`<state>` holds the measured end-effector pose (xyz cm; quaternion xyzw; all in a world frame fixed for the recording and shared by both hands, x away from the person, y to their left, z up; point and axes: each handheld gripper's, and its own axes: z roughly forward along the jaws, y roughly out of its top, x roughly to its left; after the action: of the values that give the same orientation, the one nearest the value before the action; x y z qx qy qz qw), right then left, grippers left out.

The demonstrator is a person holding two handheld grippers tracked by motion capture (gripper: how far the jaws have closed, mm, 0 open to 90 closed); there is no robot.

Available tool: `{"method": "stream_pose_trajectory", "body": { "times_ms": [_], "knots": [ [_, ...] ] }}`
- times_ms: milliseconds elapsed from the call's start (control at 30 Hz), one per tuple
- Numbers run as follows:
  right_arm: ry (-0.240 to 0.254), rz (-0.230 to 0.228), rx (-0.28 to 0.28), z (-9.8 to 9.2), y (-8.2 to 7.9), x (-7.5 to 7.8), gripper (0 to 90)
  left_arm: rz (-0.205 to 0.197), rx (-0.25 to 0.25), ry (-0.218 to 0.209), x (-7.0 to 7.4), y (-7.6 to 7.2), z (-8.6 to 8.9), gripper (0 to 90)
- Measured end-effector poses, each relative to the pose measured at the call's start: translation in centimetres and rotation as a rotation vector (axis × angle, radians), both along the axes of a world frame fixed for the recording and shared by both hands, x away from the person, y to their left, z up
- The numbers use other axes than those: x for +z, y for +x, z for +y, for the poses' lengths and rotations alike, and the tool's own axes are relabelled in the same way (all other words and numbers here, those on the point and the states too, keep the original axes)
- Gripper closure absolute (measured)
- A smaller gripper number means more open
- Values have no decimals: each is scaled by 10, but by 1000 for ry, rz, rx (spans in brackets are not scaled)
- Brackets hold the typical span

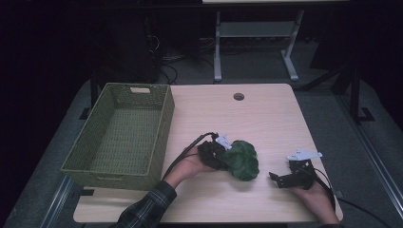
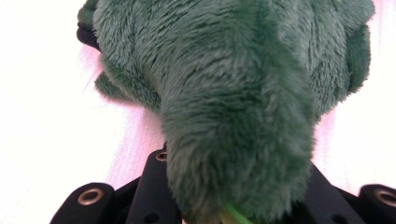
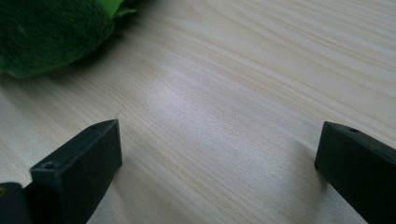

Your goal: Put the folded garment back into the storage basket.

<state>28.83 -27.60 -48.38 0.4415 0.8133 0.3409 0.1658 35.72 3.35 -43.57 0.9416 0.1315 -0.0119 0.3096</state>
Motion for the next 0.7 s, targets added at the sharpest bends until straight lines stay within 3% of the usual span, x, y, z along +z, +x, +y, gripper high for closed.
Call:
{"method": "stream_pose_trajectory", "body": {
  "times_ms": [200,700],
  "knots": [
    [1,0,-1,0,0,0,4,13,30,-34,16,0,6,714],
    [0,-1,1,0,0,0,4,-20,110,-57,63,4,35,710]
  ]
}}
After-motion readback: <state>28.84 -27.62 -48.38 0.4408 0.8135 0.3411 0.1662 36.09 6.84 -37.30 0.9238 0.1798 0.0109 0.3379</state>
